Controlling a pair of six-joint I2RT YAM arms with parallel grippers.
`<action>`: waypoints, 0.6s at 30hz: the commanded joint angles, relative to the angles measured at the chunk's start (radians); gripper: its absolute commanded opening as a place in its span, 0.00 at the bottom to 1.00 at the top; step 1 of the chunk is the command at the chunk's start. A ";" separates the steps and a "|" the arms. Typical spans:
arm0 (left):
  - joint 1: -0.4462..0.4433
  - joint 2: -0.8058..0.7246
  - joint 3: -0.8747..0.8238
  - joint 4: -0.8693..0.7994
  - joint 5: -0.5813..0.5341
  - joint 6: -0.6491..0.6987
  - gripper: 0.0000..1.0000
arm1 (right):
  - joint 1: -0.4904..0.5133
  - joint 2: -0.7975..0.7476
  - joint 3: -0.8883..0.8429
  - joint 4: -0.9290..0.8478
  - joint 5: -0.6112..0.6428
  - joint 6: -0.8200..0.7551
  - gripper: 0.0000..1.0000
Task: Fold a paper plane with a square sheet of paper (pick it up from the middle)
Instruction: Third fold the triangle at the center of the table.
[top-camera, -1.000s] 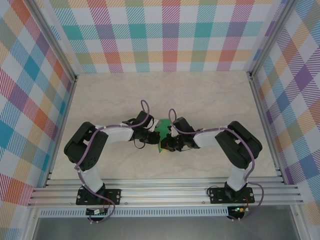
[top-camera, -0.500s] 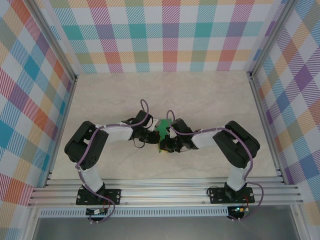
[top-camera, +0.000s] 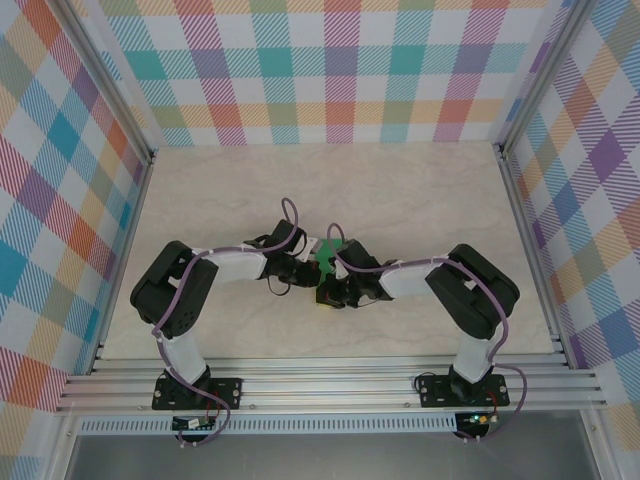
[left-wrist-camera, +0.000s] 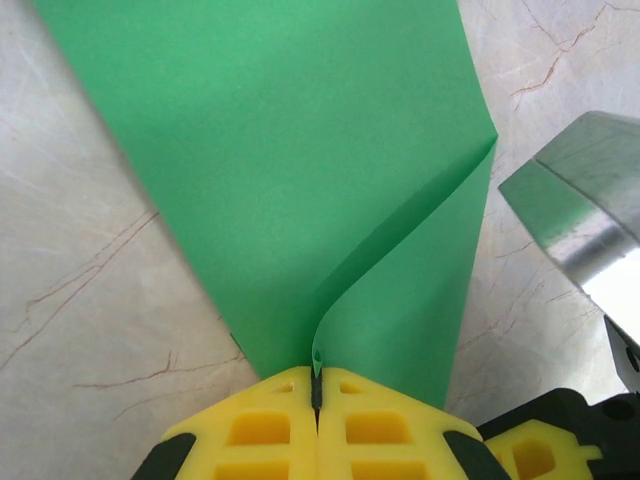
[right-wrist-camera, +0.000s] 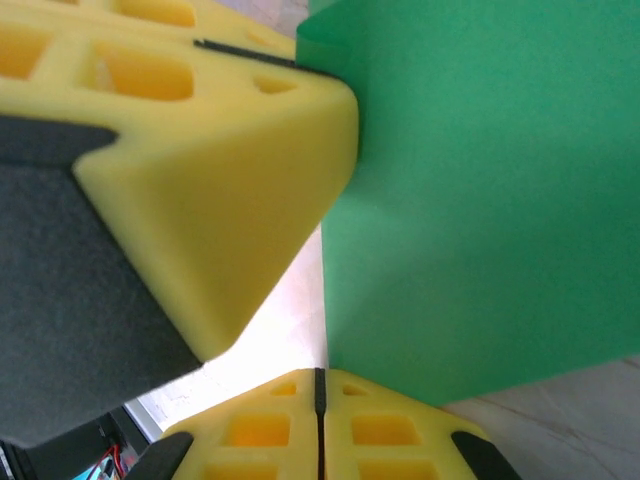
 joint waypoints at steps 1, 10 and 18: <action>0.013 0.045 0.001 -0.042 -0.049 0.020 0.00 | 0.016 0.054 0.019 -0.115 0.071 0.008 0.06; 0.013 -0.018 0.010 -0.081 -0.065 0.010 0.05 | -0.006 -0.109 0.018 -0.190 0.136 -0.045 0.11; 0.013 -0.100 0.018 -0.091 -0.070 -0.024 0.24 | -0.122 -0.170 0.071 -0.212 0.103 -0.124 0.14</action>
